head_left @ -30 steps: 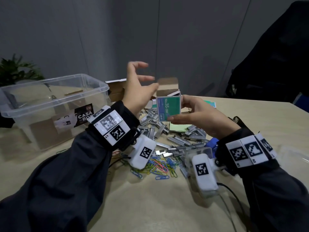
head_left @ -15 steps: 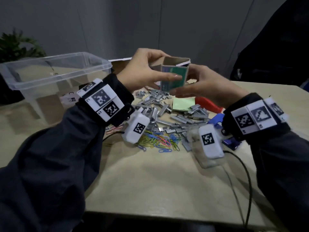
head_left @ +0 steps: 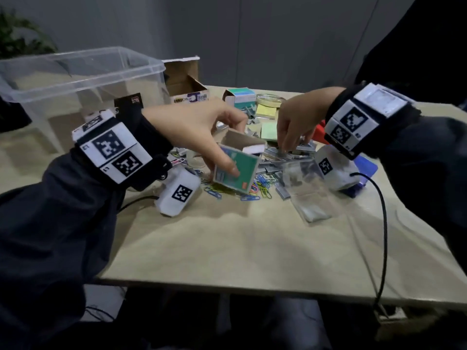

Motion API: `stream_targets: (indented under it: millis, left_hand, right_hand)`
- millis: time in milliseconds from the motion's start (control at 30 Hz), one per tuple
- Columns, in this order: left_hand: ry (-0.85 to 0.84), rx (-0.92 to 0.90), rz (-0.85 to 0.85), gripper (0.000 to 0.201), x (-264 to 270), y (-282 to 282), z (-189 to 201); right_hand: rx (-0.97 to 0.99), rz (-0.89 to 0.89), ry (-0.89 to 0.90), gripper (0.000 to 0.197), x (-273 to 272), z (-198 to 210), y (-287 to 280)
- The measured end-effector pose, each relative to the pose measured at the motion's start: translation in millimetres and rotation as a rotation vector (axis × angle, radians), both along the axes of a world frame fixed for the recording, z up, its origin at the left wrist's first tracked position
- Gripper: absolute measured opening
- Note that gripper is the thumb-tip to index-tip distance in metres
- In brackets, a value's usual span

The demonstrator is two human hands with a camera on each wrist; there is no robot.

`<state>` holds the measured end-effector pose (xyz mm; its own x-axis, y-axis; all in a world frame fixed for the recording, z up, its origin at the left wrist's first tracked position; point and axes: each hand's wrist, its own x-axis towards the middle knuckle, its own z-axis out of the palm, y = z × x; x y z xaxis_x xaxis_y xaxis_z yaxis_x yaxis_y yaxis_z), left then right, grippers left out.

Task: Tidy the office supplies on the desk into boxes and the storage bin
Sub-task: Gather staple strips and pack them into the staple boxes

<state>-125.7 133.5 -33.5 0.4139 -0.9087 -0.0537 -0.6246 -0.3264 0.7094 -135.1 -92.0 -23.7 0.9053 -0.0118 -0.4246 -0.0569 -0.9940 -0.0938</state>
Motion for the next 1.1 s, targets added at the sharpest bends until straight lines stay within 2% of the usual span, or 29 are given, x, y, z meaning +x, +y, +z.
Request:
stream_targets:
  millis: [100,233,533,667,800,933,1100]
  left_hand:
    - [-0.070,0.112,-0.068,0.044,-7.3,-1.7,2.0]
    - [-0.192,0.136,-0.129,0.044,-21.2,-5.3,-0.1]
    - [-0.190,0.117,-0.133,0.036,-34.2,-1.4,-0.1]
    - [-0.327,0.082,-0.053,0.040,-36.8,-1.4,-0.3]
    - [-0.435,0.139,-0.001,0.045,-41.5,0.8,-2.8]
    - [-0.427,0.104,0.070,0.046,-42.0,0.4,-1.4]
    - [-0.328,0.154,0.111,0.047,-34.6,-0.8,2.4]
  right_hand:
    - [-0.137,0.024,-0.010,0.017,2.6,-6.4,6.4]
    - [-0.268,0.066,-0.040,0.016,8.8,-12.8,11.2]
    - [-0.249,0.020,-0.025,0.016,10.2,-13.3,11.3]
    - [-0.281,0.063,-0.039,0.013,8.8,-16.4,12.3]
    - [-0.298,0.108,-0.064,0.016,7.4,-17.9,8.4]
    - [-0.149,0.089,-0.144,0.014,7.8,-10.9,1.3]
    - [0.194,0.003,-0.190,0.011,2.3,10.8,-9.5]
